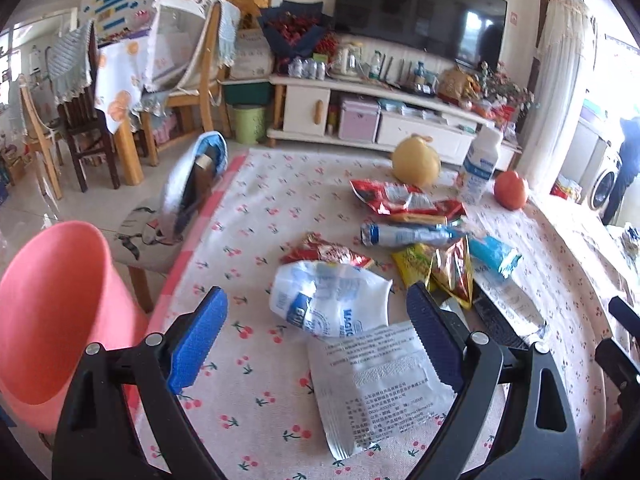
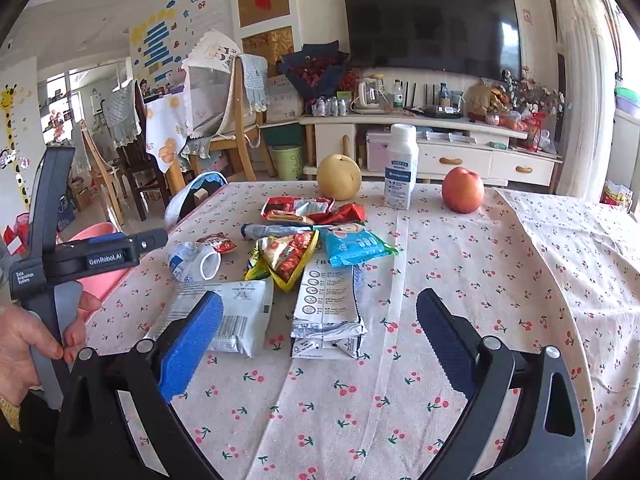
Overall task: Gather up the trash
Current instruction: 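Grasp the crumpled white plastic bottle with the left gripper while the right grasps the white printed packet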
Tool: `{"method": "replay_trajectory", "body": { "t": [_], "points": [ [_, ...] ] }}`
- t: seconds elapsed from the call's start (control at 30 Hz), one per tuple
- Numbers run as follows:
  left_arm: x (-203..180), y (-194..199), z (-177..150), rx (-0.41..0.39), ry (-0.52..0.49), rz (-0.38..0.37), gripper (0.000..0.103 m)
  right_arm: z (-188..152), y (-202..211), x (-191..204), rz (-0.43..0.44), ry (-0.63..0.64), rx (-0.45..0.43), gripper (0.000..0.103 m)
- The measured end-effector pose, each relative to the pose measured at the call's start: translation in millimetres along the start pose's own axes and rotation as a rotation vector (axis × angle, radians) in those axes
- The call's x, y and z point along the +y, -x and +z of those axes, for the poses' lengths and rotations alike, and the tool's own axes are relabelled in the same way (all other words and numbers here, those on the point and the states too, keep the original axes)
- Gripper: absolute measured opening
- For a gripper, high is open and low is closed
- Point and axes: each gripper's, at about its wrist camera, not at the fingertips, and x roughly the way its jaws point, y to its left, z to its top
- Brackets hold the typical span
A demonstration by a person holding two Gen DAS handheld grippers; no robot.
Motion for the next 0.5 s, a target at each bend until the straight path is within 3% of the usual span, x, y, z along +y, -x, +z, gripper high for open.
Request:
{"method": "replay_trajectory", "body": {
  "t": [0.3,0.5],
  "points": [
    [-11.4,-39.9,-1.2,0.094,-0.052,-0.044,0.091,-0.5,-21.2,-15.9,0.004,-0.033,0.093,0.096],
    [-7.7,-57.2,2.5,0.124,-0.075,-0.022,0.091,-0.2,-33.2,-22.0,-0.002,-0.05,0.123,0.096]
  ]
}}
